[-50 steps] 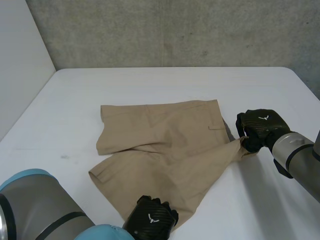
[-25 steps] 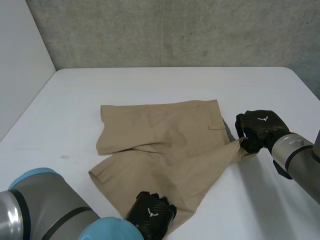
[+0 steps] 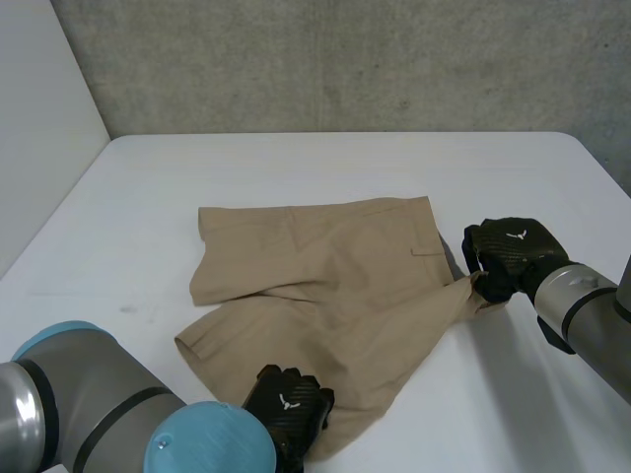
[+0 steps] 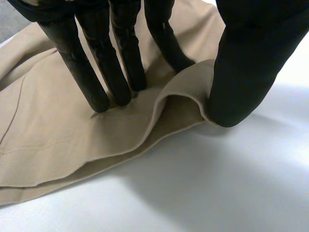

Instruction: Fold the shorts.

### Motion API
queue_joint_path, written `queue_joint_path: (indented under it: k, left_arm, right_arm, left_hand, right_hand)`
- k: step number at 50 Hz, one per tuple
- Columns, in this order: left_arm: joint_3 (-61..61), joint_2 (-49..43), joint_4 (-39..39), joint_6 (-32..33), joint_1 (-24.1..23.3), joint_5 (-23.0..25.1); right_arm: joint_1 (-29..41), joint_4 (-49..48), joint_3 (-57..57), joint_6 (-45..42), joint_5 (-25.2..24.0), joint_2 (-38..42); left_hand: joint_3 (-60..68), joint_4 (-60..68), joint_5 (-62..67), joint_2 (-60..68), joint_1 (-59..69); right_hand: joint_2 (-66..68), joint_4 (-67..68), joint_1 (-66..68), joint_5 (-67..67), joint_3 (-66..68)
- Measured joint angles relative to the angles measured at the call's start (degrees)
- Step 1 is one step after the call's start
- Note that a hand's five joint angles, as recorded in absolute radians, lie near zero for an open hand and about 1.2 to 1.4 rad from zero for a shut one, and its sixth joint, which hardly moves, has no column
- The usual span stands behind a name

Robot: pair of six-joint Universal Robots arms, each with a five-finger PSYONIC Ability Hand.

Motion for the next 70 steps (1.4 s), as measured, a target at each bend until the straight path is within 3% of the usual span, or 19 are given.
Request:
queue_joint_path:
  k: [9, 17, 23, 30, 39, 42, 45, 50, 61, 70]
  left_arm:
    - [0.04, 1.34, 0.03, -0.01, 0.28, -0.02]
    - [0.03, 2.51, 0.11, -0.01, 2.03, -0.57]
    - [-0.25, 5.96, 0.02, -0.01, 4.58, -1.84]
    - [-1.41, 15.37, -1.56, 0.56, 8.99, -2.12]
    - [-1.38, 37.23, -11.8, 3.44, 14.52, -1.48]
    - [-0.46, 41.13, -13.62, 3.63, 14.9, -1.34]
    - [2.91, 48.9, -17.2, 3.77, 15.67, -0.09]
    - [5.46, 53.0, -20.05, 3.61, 17.22, 3.2]
    - [-0.35, 51.62, -20.73, 2.95, 24.87, 11.1]
    - [-1.25, 32.29, -9.75, 3.31, 30.95, 13.46]
  right_arm:
    - [0.0, -0.04, 0.14, -0.13, 0.01, 0.0]
    - [0.03, 0.03, 0.15, -0.24, -0.03, 0.0]
    - [0.07, 0.47, 0.04, -0.5, -0.15, -0.14]
    - [0.01, 4.47, -0.41, -4.29, -0.36, -1.41]
    - [-0.58, 22.06, -2.04, -15.93, -1.23, -14.22]
    - [-0.66, 23.38, -2.44, -16.36, -1.4, -16.3]
    - [-0.86, 26.81, -4.68, -16.7, -2.82, -24.21]
    - [-1.15, 28.33, -6.5, -16.39, -5.28, -27.92]
    - [-2.99, 27.88, -4.75, -17.02, -8.01, -24.25]
    - [-1.82, 19.1, -6.73, -17.08, -6.59, -6.72]
  left_hand:
    - [5.4, 5.35, 5.41, 5.64, 6.54]
    - [24.95, 25.41, 24.84, 25.53, 22.43]
    - [26.51, 27.02, 25.94, 26.51, 22.47]
    - [26.62, 27.02, 25.94, 26.51, 22.72]
    - [26.77, 27.12, 26.33, 27.11, 22.72]
    - [26.77, 27.16, 26.47, 27.12, 22.72]
    - [26.85, 27.26, 26.83, 27.41, 23.12]
    - [27.07, 27.27, 26.83, 27.52, 24.6]
    - [27.08, 27.27, 27.13, 27.55, 25.79]
    - [27.08, 27.28, 27.13, 27.61, 25.79]
  right_hand:
    - [0.0, 0.0, 0.0, 0.0, 0.0]
    - [0.0, 0.0, 0.32, 0.01, 0.0]
    - [0.0, 0.0, 0.32, 0.0, 0.01]
    - [0.0, 0.0, 0.32, 0.0, 0.01]
    - [0.0, 0.0, 0.32, 0.01, 0.01]
    - [0.0, 0.0, 0.32, 0.01, 0.01]
    - [0.0, 0.09, 0.32, 0.01, 0.01]
    - [0.0, 0.11, 0.32, 0.01, 0.01]
    - [0.0, 0.11, 0.32, 0.01, 0.01]
    - [0.0, 0.11, 0.32, 0.01, 0.01]
